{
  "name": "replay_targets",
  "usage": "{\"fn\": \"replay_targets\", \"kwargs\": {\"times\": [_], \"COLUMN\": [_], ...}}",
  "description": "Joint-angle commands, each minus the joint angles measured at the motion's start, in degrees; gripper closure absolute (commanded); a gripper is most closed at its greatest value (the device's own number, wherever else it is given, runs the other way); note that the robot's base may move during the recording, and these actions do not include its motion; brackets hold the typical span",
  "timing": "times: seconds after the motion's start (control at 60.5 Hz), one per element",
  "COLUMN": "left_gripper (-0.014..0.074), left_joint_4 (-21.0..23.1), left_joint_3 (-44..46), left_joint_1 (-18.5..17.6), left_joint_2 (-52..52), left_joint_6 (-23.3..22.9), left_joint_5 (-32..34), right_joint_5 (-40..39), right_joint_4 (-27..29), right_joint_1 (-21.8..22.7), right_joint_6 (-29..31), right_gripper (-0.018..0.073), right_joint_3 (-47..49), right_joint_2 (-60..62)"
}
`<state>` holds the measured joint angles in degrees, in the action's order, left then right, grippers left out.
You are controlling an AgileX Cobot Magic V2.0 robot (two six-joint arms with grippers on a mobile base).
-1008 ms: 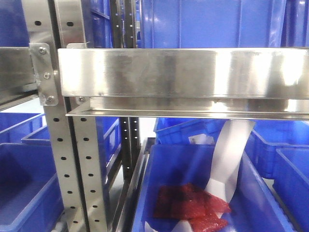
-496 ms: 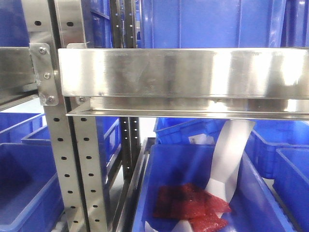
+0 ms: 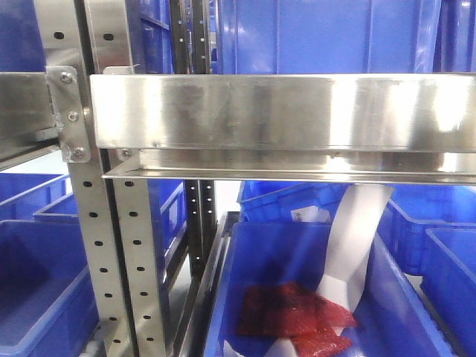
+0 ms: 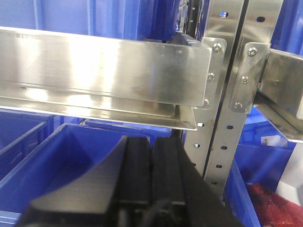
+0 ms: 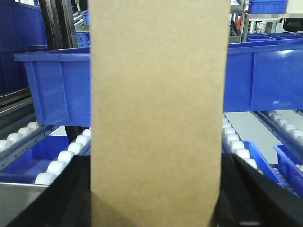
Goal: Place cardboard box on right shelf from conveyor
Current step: 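Raise the held box with the right gripper above the shelf edge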
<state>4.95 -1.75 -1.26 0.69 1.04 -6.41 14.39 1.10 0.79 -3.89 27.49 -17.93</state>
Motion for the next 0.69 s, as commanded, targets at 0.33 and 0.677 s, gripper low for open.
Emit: {"fn": "replay_targets", "kwargs": {"times": [0.33, 0.677], "left_gripper": [0.0715, 0.0715], "left_joint_4": [0.3, 0.3], "left_joint_3": [0.2, 0.2], "left_joint_1": [-0.2, -0.2], "left_joint_2": [0.4, 0.4], "left_joint_6": [-0.2, -0.2], "left_joint_5": [4.7, 4.7], "right_joint_5": [-1.7, -9.5], "right_joint_4": [-2.9, -43.2], "right_joint_1": [0.3, -3.9], "right_joint_6": [0.5, 0.5], "right_gripper": [0.0505, 0.0505], "right_joint_3": [15.3, 28.0], "right_joint_2": [-7.6, -32.6]}}
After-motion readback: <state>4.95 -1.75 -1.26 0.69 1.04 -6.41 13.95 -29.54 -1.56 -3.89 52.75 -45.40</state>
